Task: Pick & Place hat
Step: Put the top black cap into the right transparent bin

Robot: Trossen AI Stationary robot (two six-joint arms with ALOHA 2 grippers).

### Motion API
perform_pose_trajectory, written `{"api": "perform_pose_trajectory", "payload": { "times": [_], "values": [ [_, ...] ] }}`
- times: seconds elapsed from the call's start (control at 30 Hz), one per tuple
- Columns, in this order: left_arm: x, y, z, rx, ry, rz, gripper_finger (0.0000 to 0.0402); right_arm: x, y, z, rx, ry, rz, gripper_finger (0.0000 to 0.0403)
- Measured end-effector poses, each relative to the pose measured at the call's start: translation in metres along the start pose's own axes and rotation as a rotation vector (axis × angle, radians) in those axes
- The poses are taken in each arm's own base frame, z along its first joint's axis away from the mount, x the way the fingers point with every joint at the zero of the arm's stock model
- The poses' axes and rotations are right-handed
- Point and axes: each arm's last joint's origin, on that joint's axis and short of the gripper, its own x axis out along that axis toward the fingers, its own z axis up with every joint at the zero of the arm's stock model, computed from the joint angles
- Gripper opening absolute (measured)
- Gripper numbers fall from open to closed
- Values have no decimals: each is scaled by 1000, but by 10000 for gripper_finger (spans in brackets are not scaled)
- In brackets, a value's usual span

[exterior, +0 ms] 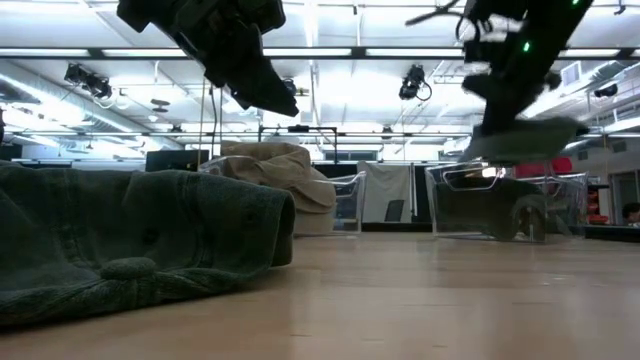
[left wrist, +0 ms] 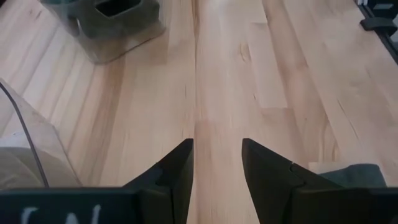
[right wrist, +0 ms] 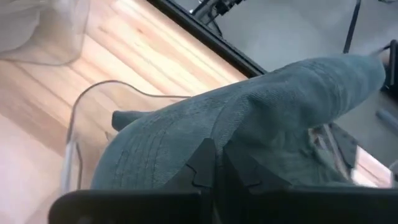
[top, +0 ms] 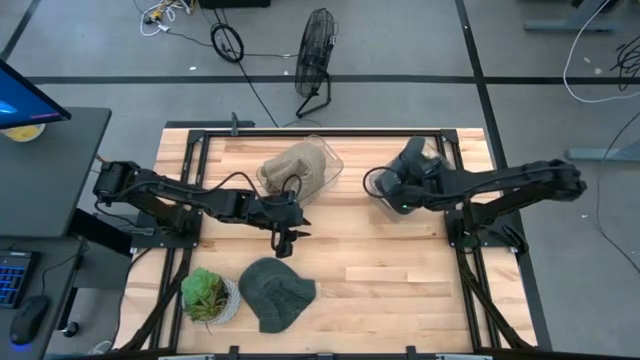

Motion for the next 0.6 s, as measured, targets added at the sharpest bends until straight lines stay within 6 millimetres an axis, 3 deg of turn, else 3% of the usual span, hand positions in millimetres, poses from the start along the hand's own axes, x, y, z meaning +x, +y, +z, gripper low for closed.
{"api": "perform_pose_trajectory", "payload": {
  "times": [0.27, 0.6],
  "values": [
    [0, 0, 2, -1, -17, -1, 140, 45, 6, -17, 56, 8, 90, 14],
    [0, 0, 2, -1, -16, -1, 140, 62, 8, -26, -50, -21, 160, 23]
  ]
}}
